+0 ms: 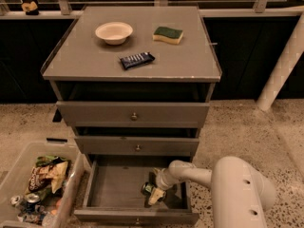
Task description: Pick green can from bottom drawer and place on counter
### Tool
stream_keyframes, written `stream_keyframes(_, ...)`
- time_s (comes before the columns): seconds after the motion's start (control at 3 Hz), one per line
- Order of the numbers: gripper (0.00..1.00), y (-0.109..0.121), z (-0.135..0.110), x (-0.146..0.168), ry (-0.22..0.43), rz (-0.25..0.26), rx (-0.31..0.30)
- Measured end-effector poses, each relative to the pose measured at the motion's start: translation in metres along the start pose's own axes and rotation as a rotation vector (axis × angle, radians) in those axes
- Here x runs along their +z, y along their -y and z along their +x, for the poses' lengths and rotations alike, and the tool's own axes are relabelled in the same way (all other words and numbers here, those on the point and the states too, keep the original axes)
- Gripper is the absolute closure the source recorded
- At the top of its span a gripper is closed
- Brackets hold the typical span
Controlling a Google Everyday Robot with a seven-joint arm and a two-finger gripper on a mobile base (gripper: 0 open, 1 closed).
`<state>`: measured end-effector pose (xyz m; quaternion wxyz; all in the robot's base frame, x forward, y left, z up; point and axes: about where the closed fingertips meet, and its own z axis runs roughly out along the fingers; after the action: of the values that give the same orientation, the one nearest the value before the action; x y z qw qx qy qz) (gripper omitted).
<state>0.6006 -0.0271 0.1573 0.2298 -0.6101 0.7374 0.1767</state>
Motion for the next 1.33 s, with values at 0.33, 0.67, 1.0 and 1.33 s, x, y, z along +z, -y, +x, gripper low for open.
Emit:
stream_keyframes(0.33, 0.0, -0.001, 0.014, 0.014, -0.048, -0.004, 0.017)
stream_keyframes(0.67, 0.0, -0.004, 0.031, 0.026, -0.088, -0.015, 0.032)
stream_keyframes(1.0, 0.17, -0.005, 0.032, 0.026, -0.09, -0.016, 0.032)
stream_keyframes(1.33, 0.41, -0.005, 0.032, 0.026, -0.09, -0.016, 0.032)
